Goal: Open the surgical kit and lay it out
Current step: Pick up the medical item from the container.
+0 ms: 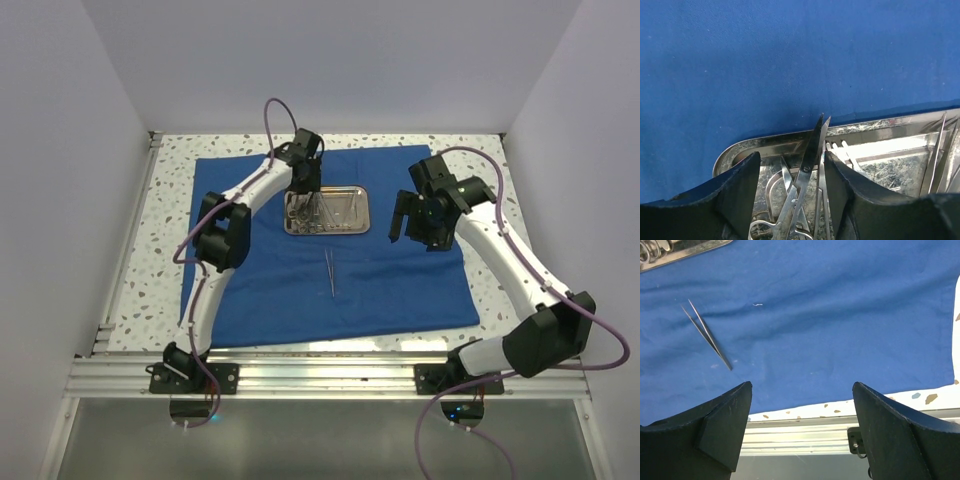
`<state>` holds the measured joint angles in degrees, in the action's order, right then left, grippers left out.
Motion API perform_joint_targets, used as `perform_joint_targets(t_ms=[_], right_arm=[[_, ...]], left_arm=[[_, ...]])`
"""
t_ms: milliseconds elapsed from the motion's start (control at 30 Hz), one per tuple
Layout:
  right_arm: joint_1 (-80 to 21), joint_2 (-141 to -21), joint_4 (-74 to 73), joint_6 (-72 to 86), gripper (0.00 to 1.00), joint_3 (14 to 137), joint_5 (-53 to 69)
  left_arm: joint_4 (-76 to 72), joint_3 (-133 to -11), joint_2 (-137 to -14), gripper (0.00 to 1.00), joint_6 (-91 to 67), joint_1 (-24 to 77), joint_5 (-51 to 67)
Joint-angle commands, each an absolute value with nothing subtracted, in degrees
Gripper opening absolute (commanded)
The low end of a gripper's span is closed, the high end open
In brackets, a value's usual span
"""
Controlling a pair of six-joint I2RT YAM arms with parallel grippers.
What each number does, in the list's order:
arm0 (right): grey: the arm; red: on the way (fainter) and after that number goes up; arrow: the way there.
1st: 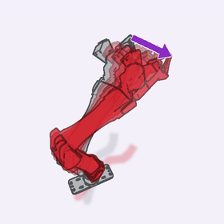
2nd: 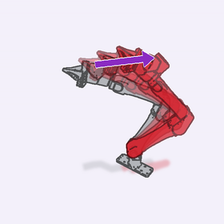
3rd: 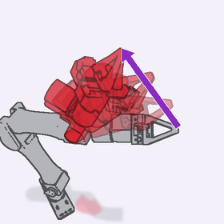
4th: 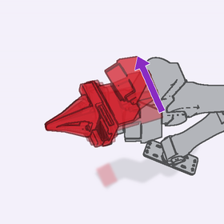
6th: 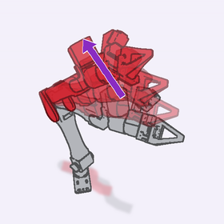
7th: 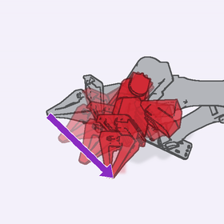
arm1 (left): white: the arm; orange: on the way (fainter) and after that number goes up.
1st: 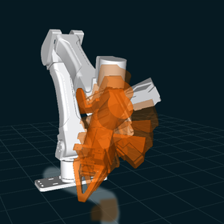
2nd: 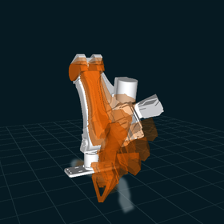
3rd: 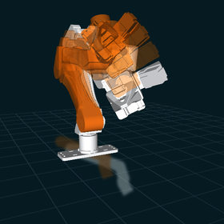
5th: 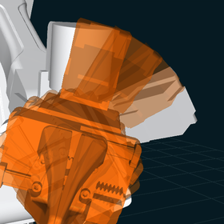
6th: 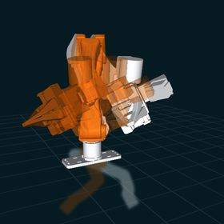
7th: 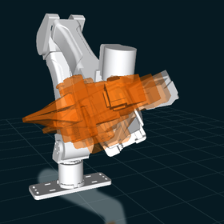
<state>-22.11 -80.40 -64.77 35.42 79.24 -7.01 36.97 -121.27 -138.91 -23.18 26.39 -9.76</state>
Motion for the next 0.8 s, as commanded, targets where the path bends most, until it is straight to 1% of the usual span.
perform_joint_targets(t_ms=[0, 200, 300, 333, 400, 433, 500, 567, 600, 633, 767], right_arm=[[-22.1, -81.5, -65.4, 36.6, 0.86, 80.3, -8.8], [-22.0, -82.5, -64.9, 36.8, 0.86, 80.1, -9.1], [-22.1, -82.5, -64.4, 36.9, 0.86, 79.2, -8.9], [-22.0, -82.4, -64.3, 37.0, 0.86, 79.1, -9.0], [-22.0, -82.4, -64.3, 36.8, 0.86, 78.4, -9.0], [-22.0, -82.3, -64.2, 36.7, 0.86, 78.2, -9.0], [-22.0, -81.8, -64.3, 36.7, 0.86, 77.5, -9.2], [-22.0, -81.4, -64.3, 36.5, 0.86, 77.0, -9.3], [-22.0, -81.3, -64.2, 36.5, 0.86, 76.5, -9.3], [-22.0, -81.1, -64.2, 36.5, 0.86, 76.2, -9.2], [-21.9, -80.4, -63.7, 36.1, 0.86, 75.1, -9.0]], left_arm=[[37.4, -123.7, -140.4, 0.57, -20.6, 26.5, -8.3], [36.8, -119.9, -140.7, 0.52, -20.1, 26.5, -8.3], [36.6, -118.2, -140.7, 0.44, -20.4, 26.4, -8.6], [36.5, -117.8, -140.8, 0.37, -20.5, 26.4, -8.6], [36.6, -117.8, -141.2, 0.29, -20.7, 26.3, -8.1], [36.6, -118.1, -141.5, 0.22, -20.7, 26.2, -7.8], [37.2, -118.6, -142.3, 0.18, -20.9, 25.8, -6.9], [37.6, -119.2, -142.6, 0.11, -21.0, 25.6, -6.2], [38.1, -119.4, -142.7, 0.07, -21.0, 25.5, -6.2], [38.5, -120.0, -142.6, 0.0, -21.1, 25.4, -6.2], [39.1, -120.5, -139.8, 0.0, -21.1, 25.3, -6.6]])
